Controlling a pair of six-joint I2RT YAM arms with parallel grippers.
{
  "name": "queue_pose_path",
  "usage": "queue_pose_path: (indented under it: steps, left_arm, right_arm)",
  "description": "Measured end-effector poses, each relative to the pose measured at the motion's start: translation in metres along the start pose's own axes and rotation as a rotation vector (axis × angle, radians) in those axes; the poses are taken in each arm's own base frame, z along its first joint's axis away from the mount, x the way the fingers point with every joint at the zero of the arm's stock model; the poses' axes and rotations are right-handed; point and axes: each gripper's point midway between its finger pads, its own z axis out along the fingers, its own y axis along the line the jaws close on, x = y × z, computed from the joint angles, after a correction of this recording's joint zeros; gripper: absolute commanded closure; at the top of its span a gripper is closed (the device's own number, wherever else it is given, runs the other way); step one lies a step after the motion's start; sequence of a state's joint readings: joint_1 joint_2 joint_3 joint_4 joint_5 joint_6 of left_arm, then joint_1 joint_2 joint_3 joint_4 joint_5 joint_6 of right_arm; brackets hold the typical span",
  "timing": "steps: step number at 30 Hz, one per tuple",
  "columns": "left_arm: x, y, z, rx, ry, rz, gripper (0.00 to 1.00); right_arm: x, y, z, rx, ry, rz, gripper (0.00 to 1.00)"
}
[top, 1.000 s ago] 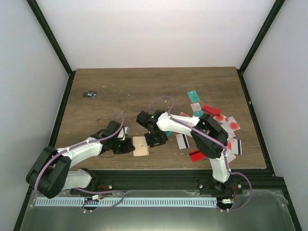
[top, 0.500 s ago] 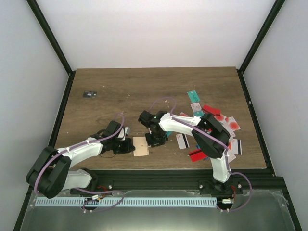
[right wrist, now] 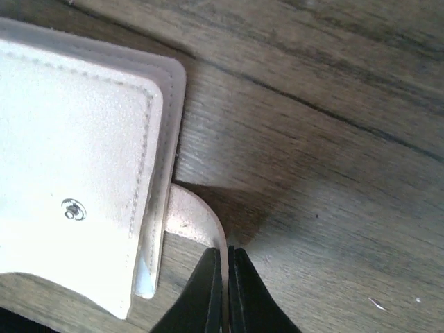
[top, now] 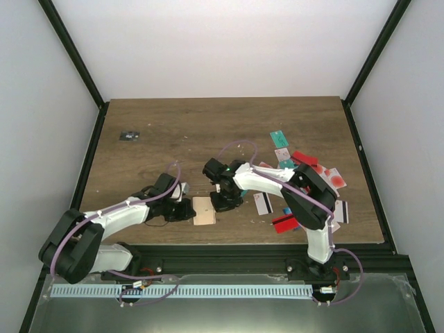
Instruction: Put the credit cards into the card holder
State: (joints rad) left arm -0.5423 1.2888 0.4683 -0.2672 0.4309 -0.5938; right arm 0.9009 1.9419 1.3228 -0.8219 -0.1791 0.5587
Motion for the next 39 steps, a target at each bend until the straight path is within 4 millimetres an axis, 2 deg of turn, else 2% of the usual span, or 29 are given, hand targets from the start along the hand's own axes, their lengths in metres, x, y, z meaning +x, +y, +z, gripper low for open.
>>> queue_pose_path:
  steps: [4,8,14,20,26,31,39]
  left_arm:
    - [-0.003,-0.002,-0.001,-0.009,0.003,0.005,0.69]
    - [-0.009,-0.009,-0.005,-0.039,-0.002,0.039,0.57]
    - [-0.018,-0.031,-0.014,-0.062,-0.011,0.112,0.56]
    - [-0.014,-0.048,-0.022,-0.044,-0.006,0.188,0.52]
    - [0.003,-0.054,-0.015,-0.014,0.046,0.234,0.45]
    - [0.009,-0.06,-0.009,0.007,0.068,0.253,0.39]
    - [0.018,-0.053,0.01,-0.021,0.123,0.261,0.42]
  right_arm:
    - [0.007,-0.002,-0.003,-0.015,0.003,0.003,0.99]
    - [0.02,-0.004,-0.011,-0.035,0.005,0.019,0.99]
    - [0.032,0.0,-0.025,-0.088,0.002,0.056,0.99]
    - [0.03,0.009,-0.043,-0.141,-0.036,0.076,0.99]
    - [0.029,0.012,-0.048,-0.159,-0.043,0.085,0.99]
    - [0.029,0.013,-0.048,-0.162,-0.043,0.086,0.99]
    - [0.028,0.015,-0.05,-0.168,-0.049,0.084,0.99]
